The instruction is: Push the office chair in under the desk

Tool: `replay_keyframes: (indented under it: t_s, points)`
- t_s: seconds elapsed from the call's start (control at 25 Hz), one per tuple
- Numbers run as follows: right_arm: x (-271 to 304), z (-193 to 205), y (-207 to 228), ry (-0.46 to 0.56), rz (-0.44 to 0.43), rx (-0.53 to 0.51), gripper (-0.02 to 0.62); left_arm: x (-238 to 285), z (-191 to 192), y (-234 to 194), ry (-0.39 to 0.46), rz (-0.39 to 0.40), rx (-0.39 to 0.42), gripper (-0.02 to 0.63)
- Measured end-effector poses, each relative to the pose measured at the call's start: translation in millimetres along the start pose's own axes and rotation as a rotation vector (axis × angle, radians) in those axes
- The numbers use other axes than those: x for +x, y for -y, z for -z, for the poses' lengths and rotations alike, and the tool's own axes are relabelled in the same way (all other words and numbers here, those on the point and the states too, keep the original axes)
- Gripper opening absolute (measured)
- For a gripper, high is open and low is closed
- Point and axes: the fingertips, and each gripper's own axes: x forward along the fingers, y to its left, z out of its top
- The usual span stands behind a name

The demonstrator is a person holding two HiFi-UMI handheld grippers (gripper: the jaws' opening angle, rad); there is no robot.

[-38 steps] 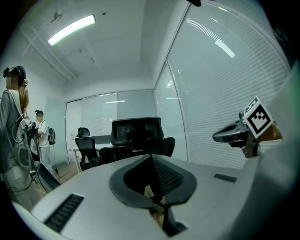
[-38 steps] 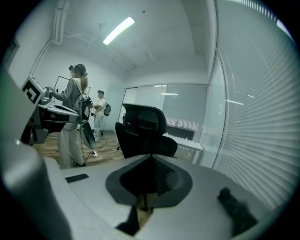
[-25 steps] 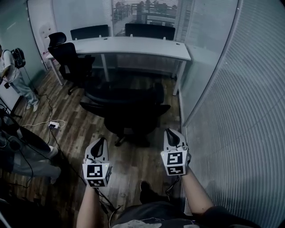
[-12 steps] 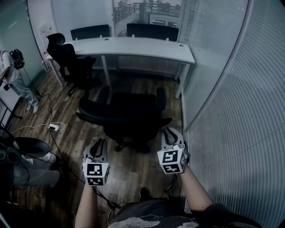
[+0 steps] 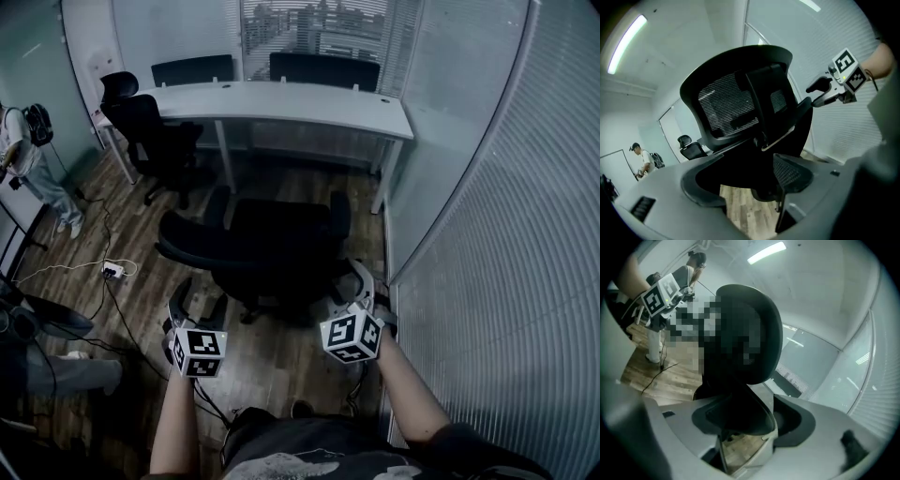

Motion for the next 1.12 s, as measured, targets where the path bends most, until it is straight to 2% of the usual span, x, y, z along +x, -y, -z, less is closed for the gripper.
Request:
replay_keyframes:
  t_s: [0.12,0.32,0.56,0.84,1.12]
  points:
    - [6,1,-5,-0.026,-0.012,-0.044,0.279,7,4,-9,-0.043,-0.008,0.064,0.334]
    - [14,7,-7,-0.092,0.018,-0.112,0.288,20,4,-29,-0.053,-0.009,0.155,0.357]
    - [32,13,-18,-0.167,0.067,-0.121,0.288,43,39,-53,-0.107,0.015,0.224,0.36]
    - [42,2,-18,-0.218,0.137,-0.205,0.288,64,44,-85,-0.098,0.04,0.41,0.367]
    - [48,5,-17,-0.278,0.178,-0.22,0.288,91,54,-103,-0.09,0.003,0.515,0.367]
